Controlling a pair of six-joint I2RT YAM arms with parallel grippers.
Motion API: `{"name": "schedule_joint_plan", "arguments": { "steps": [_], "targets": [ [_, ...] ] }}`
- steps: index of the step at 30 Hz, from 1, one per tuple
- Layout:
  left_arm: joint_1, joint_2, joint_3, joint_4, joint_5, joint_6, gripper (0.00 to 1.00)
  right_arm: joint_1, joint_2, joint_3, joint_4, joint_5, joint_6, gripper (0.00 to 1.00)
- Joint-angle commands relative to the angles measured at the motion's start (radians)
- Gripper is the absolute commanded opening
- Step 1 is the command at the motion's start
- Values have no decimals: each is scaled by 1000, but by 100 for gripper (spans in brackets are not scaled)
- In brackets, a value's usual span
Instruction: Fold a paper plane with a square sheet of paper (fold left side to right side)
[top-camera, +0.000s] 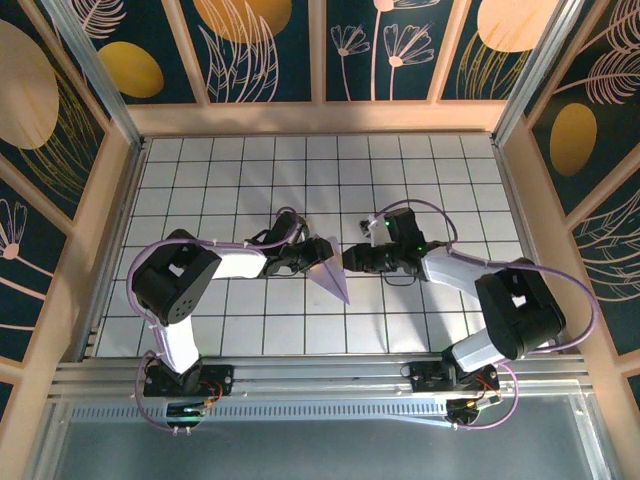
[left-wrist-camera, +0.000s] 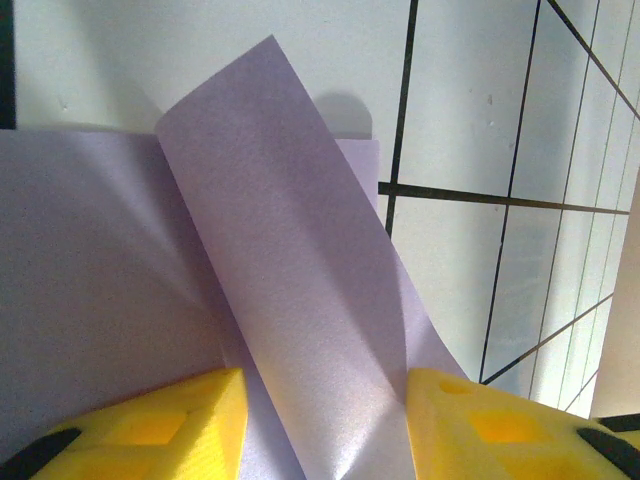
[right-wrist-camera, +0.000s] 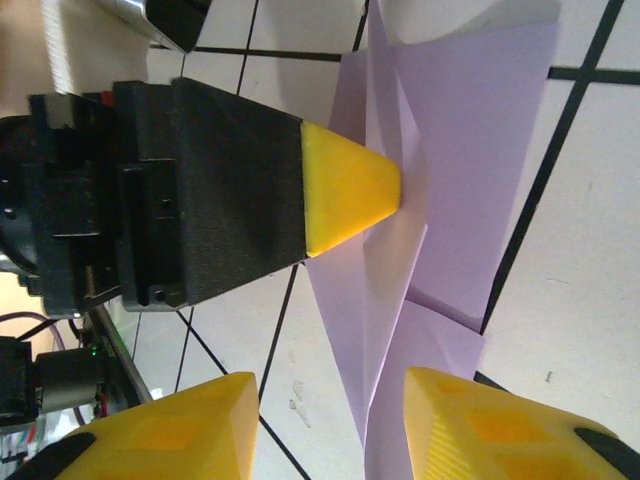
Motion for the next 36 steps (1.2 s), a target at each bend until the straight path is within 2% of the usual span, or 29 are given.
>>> {"name": "schedule_joint_plan", "arguments": {
  "steps": [1,12,16,20,23,36],
  "targets": [
    [-2,30,4,-66,-26,18,46,0,53,6,79,-60,44,41],
    [-3,29,3,-64,-24,16,46,26,146,19,104,-49,48,32],
    [-3,26,1,-64,-26,16,46,26,155,18,108,-40,49,22],
    [-3,25,0,-64,-26,17,46,26,160,21,94,-21,44,8],
    [-2,22,-3,-62,-26,16,46,26,170,25,84,-8,36,3],
    [-3,20,-3,-60,-24,18,46,29,204,57,35,41,4,1]
  ]
}}
